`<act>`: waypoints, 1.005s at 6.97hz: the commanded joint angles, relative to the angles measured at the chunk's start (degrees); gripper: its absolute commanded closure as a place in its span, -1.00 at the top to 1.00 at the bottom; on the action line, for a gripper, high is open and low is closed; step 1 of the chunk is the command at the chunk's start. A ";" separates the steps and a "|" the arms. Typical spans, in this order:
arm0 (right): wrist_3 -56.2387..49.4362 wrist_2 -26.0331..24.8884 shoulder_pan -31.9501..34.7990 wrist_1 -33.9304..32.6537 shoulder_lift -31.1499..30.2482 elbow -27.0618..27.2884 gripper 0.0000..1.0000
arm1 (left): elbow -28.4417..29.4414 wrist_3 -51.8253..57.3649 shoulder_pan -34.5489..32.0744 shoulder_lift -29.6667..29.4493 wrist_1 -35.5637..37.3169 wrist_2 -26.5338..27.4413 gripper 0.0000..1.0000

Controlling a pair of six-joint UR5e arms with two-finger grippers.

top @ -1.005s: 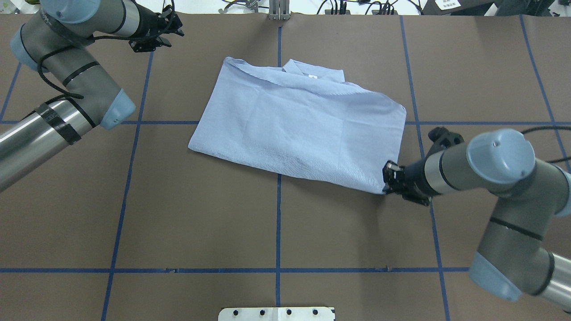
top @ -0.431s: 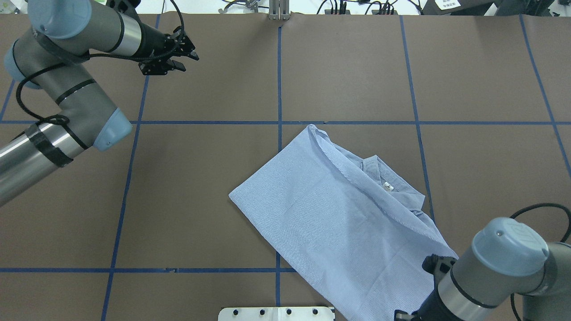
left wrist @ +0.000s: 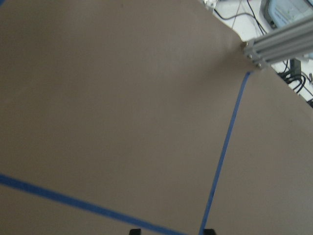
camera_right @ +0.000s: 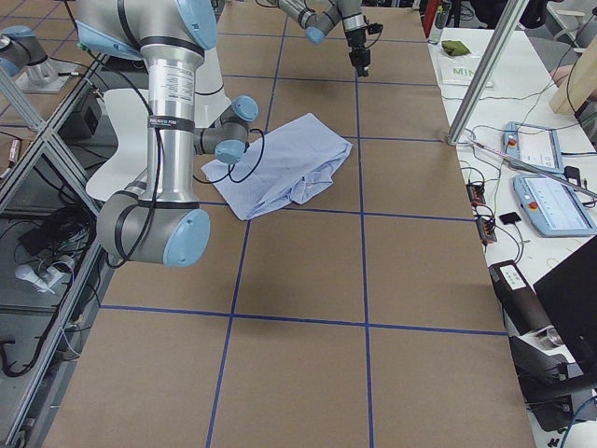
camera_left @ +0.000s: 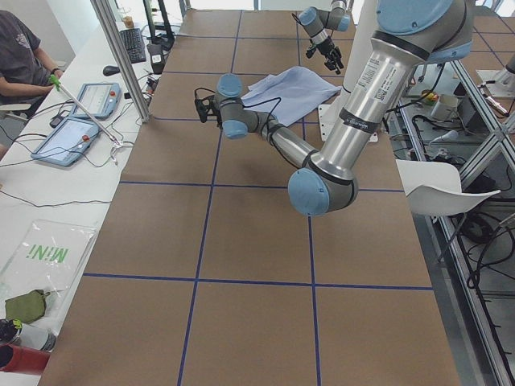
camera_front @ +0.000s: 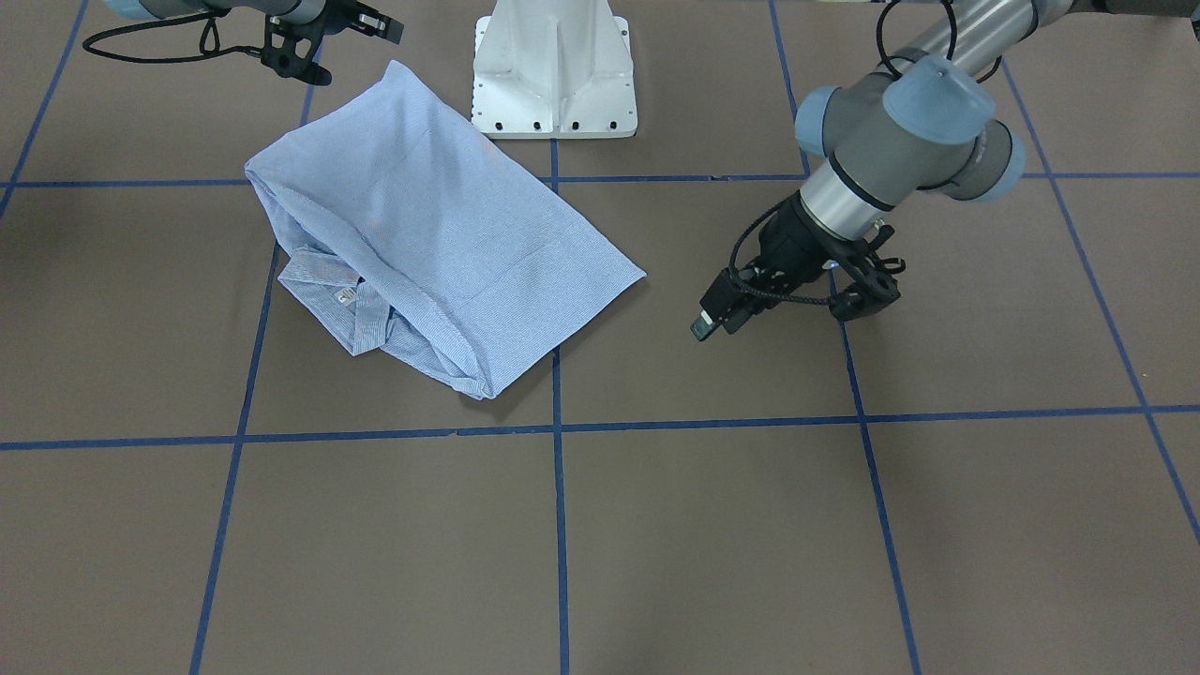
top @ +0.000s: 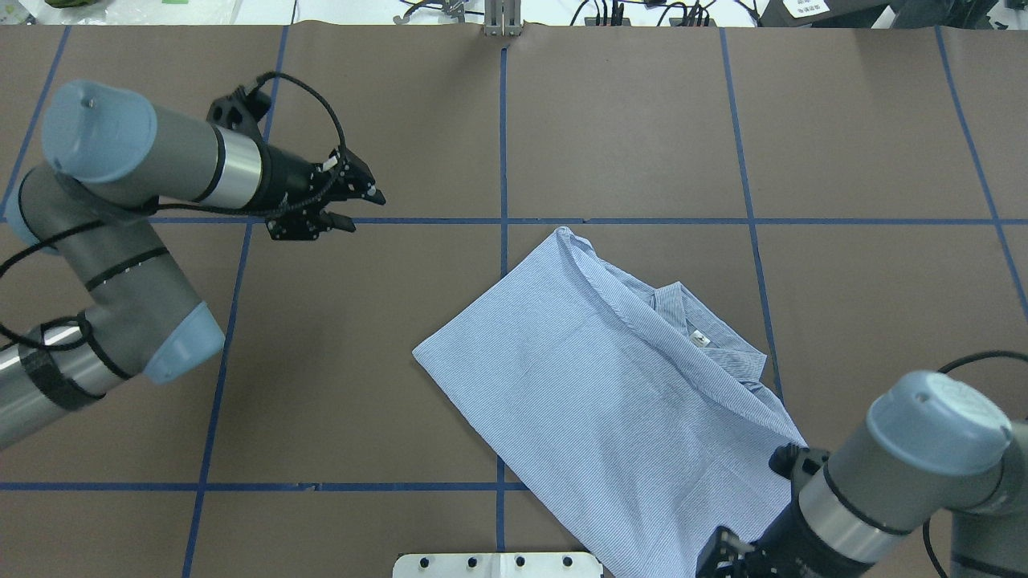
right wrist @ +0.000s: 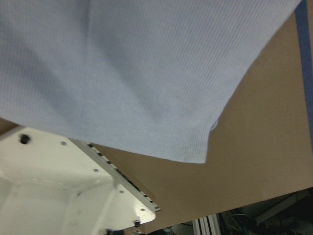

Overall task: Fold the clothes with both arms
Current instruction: 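Move the left gripper to the shirt's near edge while the right moves to the collar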

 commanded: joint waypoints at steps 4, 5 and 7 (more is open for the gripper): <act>-7.09 0.18 29.28 -0.08 13.82 -15.57 1.00 | -0.42 -14.24 18.05 2.06 0.16 9.21 0.40; -7.82 -2.26 29.29 -0.08 13.91 -16.19 1.00 | 0.19 -14.24 18.16 1.97 0.16 9.22 0.40; -7.83 -5.86 28.94 -0.08 14.08 -16.20 1.00 | 0.81 -14.25 18.51 1.01 0.16 9.30 0.39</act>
